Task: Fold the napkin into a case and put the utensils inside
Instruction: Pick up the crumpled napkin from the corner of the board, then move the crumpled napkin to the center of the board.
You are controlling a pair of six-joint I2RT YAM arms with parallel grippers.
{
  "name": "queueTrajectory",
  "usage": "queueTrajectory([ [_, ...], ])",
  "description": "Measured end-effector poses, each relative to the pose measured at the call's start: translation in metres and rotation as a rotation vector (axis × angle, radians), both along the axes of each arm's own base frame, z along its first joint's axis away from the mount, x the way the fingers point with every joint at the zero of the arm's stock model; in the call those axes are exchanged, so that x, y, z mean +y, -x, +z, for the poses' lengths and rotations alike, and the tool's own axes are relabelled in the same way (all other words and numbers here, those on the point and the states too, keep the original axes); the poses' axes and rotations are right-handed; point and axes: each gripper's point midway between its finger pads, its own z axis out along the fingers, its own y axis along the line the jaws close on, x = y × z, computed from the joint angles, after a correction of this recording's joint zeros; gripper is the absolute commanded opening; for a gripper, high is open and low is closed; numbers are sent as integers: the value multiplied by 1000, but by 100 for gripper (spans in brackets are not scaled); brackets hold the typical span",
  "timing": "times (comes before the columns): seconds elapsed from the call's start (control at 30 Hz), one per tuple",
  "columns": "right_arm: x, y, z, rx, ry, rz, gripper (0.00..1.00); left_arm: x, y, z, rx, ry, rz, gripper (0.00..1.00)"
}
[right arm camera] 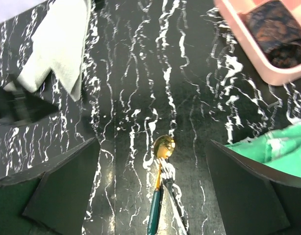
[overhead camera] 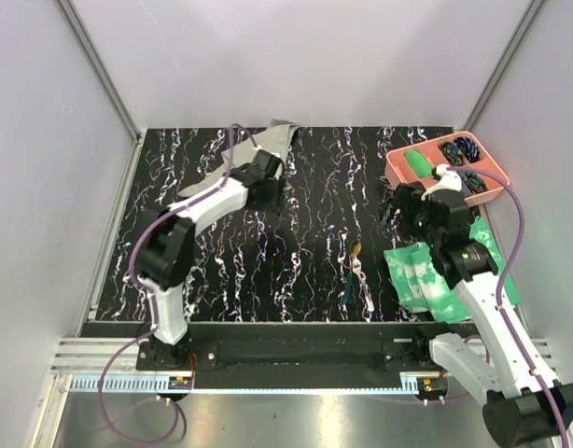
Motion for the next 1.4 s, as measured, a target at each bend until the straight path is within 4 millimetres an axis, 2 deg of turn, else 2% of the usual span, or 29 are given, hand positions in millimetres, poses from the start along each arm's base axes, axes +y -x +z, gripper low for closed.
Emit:
queueTrajectory([
  [0.1, 10, -6, -3, 29, -3, 54, 100, -11, -8, -24, 29, -45, -15, 56],
  [0.2, 20, -11, -18, 90, -8, 101, 100, -19, -16, -40, 39, -69, -21, 43],
  [0.23, 23, -12, -26, 120, -12, 116, 100, -19, -18, -45, 42, -79, -20, 29],
  [0.3, 28, -13, -43, 183, -15, 138, 100, -17, -22, -54, 43, -100, -12, 14],
  [0.33, 31, -14, -51, 213, -18, 150, 100, -16, -23, -57, 44, -109, -9, 3],
  [0.37, 33, -14, -58, 241, -20, 159, 100, -14, -23, -61, 48, -119, -8, 0],
  [0.47, 44, -19, -78, 331, -24, 192, 100, -10, -26, -62, 32, -132, 1, 0],
  [0.53, 53, -24, -84, 364, -18, 215, 100, -6, -22, -62, 14, -124, 4, 0],
  [0.6, 67, -27, -87, 383, -7, 251, 100, 3, -6, -60, 18, -123, 4, 0],
  [0.67, 84, -30, -85, 388, -1, 295, 100, 19, 22, -55, 30, -122, 7, 0],
  [0.77, 107, -37, -81, 384, 0, 350, 100, 44, 67, -34, 19, -90, 31, 0],
  [0.93, 140, -53, -83, 388, 0, 415, 100, 68, 134, 22, -106, 130, 87, 0],
  [1.0, 155, -60, -89, 402, 0, 440, 100, 74, 156, 35, -138, 211, 107, 0],
  [1.1, 175, -73, -102, 420, 8, 463, 100, 84, 189, 42, -142, 310, 141, 0],
  [1.2, 184, -91, -116, 433, 36, 451, 99, 91, 210, 52, -147, 384, 181, 0],
  [1.3, 189, -124, -122, 406, 82, 420, 83, 93, 216, 61, -163, 434, 209, 0],
  [1.33, 189, -132, -124, 396, 97, 416, 82, 94, 217, 60, -156, 434, 215, 0],
  [1.37, 190, -143, -125, 390, 115, 410, 81, 94, 217, 57, -143, 429, 221, 1],
  [1.4, 191, -156, -126, 372, 132, 401, 79, 94, 217, 54, -129, 420, 225, 8],
])
